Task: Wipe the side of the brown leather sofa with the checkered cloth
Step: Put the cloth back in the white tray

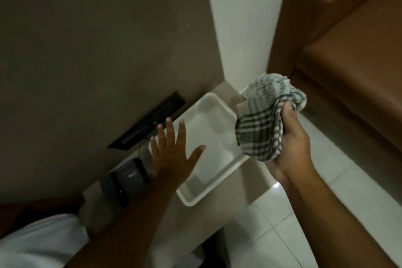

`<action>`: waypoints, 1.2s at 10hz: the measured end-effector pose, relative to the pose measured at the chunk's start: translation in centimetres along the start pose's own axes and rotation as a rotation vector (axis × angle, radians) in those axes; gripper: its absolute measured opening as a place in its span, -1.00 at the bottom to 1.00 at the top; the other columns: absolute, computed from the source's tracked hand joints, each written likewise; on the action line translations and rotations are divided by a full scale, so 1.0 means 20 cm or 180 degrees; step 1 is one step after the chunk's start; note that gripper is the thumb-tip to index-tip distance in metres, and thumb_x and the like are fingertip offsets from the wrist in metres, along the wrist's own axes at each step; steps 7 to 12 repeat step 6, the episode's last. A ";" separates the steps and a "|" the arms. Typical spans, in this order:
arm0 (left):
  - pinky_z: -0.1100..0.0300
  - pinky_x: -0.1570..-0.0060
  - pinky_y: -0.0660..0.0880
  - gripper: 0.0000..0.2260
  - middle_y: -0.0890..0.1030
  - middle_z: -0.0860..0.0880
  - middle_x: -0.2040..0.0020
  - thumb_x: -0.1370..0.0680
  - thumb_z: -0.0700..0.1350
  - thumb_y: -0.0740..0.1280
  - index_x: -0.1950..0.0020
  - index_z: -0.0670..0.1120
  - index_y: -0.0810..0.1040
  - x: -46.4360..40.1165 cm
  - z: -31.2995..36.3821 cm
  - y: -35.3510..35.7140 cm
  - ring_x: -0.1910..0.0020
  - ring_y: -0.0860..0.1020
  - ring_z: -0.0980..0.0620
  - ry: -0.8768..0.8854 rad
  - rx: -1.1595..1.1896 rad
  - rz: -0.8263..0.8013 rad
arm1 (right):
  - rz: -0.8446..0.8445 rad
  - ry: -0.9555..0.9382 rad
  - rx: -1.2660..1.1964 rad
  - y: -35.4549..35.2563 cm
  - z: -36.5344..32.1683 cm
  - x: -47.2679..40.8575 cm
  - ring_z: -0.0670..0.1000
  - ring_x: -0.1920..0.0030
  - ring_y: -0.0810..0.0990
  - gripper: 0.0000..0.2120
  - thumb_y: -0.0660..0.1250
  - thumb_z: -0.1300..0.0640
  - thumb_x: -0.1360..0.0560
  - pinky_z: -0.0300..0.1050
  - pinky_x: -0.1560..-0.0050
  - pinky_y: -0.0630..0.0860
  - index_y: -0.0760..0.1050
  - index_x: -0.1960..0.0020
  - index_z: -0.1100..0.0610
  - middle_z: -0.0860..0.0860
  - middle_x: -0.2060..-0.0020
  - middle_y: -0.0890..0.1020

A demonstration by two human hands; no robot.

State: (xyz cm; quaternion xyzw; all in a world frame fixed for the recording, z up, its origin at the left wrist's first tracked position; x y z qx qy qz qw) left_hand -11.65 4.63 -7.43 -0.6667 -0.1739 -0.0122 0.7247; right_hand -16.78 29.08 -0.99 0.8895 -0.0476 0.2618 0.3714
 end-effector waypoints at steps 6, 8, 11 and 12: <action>-0.11 -0.47 -0.14 -0.24 -0.05 -0.20 -0.64 -0.54 0.35 -0.08 -0.62 -0.06 -0.05 0.09 -0.57 0.62 -0.55 -0.23 -0.18 0.0217 0.0346 0.0011 | -0.1250 0.0507 0.6688 -0.03 1.36 -0.37 0.28 -0.64 -0.34 -0.41 -0.03 -0.19 -0.70 0.60 -0.49 -0.22 -0.10 -0.65 -0.05 0.08 -0.68 -0.21; -0.11 -0.47 -0.14 -0.24 -0.05 -0.20 -0.64 -0.54 0.35 -0.08 -0.62 -0.06 -0.05 0.09 -0.57 0.62 -0.55 -0.23 -0.18 0.0217 0.0346 0.0011 | -0.1250 0.0507 0.6688 -0.03 1.36 -0.37 0.28 -0.64 -0.34 -0.41 -0.03 -0.19 -0.70 0.60 -0.49 -0.22 -0.10 -0.65 -0.05 0.08 -0.68 -0.21; -0.11 -0.47 -0.14 -0.24 -0.05 -0.20 -0.64 -0.54 0.35 -0.08 -0.62 -0.06 -0.05 0.09 -0.57 0.62 -0.55 -0.23 -0.18 0.0217 0.0346 0.0011 | -0.1250 0.0507 0.6688 -0.03 1.36 -0.37 0.28 -0.64 -0.34 -0.41 -0.03 -0.19 -0.70 0.60 -0.49 -0.22 -0.10 -0.65 -0.05 0.08 -0.68 -0.21; -0.11 -0.47 -0.14 -0.24 -0.05 -0.20 -0.64 -0.54 0.35 -0.08 -0.62 -0.06 -0.05 0.09 -0.57 0.62 -0.55 -0.23 -0.18 0.0217 0.0346 0.0011 | -0.1250 0.0507 0.6688 -0.03 1.36 -0.37 0.28 -0.64 -0.34 -0.41 -0.03 -0.19 -0.70 0.60 -0.49 -0.22 -0.10 -0.65 -0.05 0.08 -0.68 -0.21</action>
Point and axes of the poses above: each hand's wrist, its own x-axis away from the middle knuckle, its own y-axis out of the palm, z = x × y, the point moved 7 cm from there along -x, towards the middle knuckle
